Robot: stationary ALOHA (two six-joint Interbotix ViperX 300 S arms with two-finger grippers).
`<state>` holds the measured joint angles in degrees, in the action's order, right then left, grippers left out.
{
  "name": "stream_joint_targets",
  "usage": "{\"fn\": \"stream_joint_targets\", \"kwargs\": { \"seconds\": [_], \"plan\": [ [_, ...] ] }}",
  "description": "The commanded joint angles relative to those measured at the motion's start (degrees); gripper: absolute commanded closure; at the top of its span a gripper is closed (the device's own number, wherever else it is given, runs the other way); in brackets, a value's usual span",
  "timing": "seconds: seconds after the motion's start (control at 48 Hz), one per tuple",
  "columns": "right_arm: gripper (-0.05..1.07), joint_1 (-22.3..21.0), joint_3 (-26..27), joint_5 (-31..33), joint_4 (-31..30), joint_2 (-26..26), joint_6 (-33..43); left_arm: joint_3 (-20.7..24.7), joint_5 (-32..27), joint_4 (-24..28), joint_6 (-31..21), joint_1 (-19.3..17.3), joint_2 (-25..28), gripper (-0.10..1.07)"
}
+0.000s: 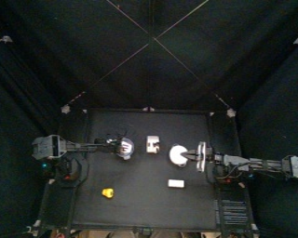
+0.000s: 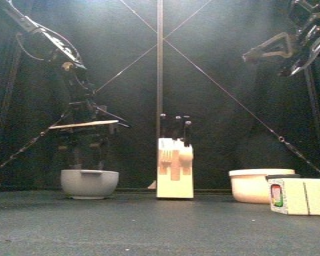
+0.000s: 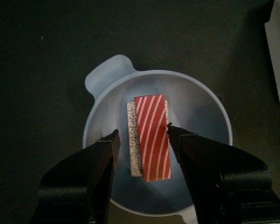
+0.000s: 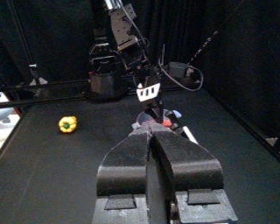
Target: Grab salmon sushi
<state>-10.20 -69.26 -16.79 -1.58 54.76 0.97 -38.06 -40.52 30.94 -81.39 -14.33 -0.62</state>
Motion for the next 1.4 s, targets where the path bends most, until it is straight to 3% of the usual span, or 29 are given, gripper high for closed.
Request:
{"fn": "stream_joint_targets", "kwargs": {
  "seconds": [0.0, 0.917, 1.375],
  "plan": [
    [1.01, -0.18, 0.70, -0.35, 0.00, -0.44, 0.00, 1.41, 0.44, 0.09, 0.00, 0.00, 0.09, 0.14],
    [1.00, -0.35, 0.70, -0.35, 0.00, -0.53, 0.00, 0.88, 3.43, -0.53, 0.00, -0.35, 3.78, 0.15],
    [1.01, -0.79, 0.79, -0.35, 0.00, -0.53, 0.00, 1.76, 2.02, -0.44, -0.09, -0.09, 1.49, 0.38]
  ]
}}
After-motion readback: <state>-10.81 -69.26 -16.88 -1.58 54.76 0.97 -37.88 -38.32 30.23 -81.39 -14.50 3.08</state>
